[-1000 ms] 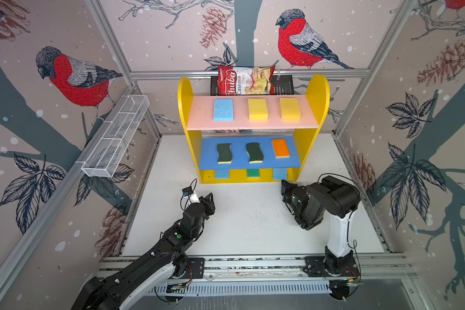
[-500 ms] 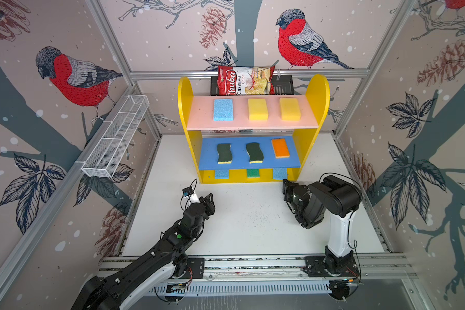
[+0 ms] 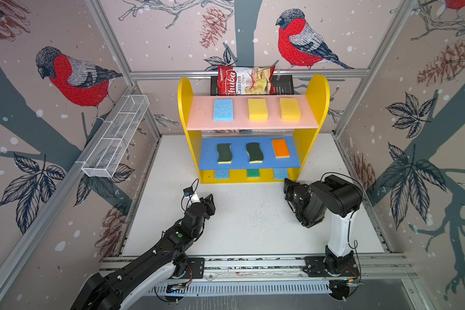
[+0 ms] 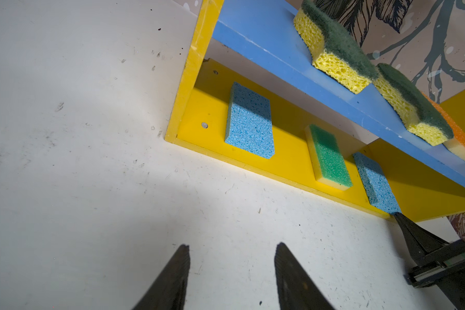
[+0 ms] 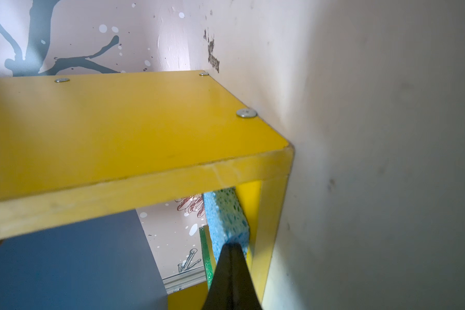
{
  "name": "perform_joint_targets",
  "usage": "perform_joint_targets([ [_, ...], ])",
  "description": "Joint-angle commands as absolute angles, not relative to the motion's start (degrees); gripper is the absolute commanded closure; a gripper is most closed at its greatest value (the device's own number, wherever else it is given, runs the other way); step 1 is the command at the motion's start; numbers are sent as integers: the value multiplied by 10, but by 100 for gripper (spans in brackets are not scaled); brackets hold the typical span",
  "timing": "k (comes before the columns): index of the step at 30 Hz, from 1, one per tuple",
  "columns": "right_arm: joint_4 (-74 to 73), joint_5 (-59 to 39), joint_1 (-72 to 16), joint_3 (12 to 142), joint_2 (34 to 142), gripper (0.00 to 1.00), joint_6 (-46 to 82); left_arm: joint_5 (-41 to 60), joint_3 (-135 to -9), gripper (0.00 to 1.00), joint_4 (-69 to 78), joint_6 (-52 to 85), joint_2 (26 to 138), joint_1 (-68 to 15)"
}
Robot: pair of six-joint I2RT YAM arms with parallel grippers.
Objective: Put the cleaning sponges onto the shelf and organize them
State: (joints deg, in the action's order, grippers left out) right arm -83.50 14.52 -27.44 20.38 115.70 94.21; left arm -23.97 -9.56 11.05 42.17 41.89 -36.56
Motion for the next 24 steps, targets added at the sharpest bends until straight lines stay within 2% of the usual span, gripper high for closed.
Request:
perform_joint_targets([
  [1, -755, 135, -273, 204, 1165, 100, 944, -235, -97, 48, 133, 425, 422, -364],
  [24, -733, 123, -273, 209, 1167, 100, 940, -235, -92, 48, 143, 425, 434, -364],
])
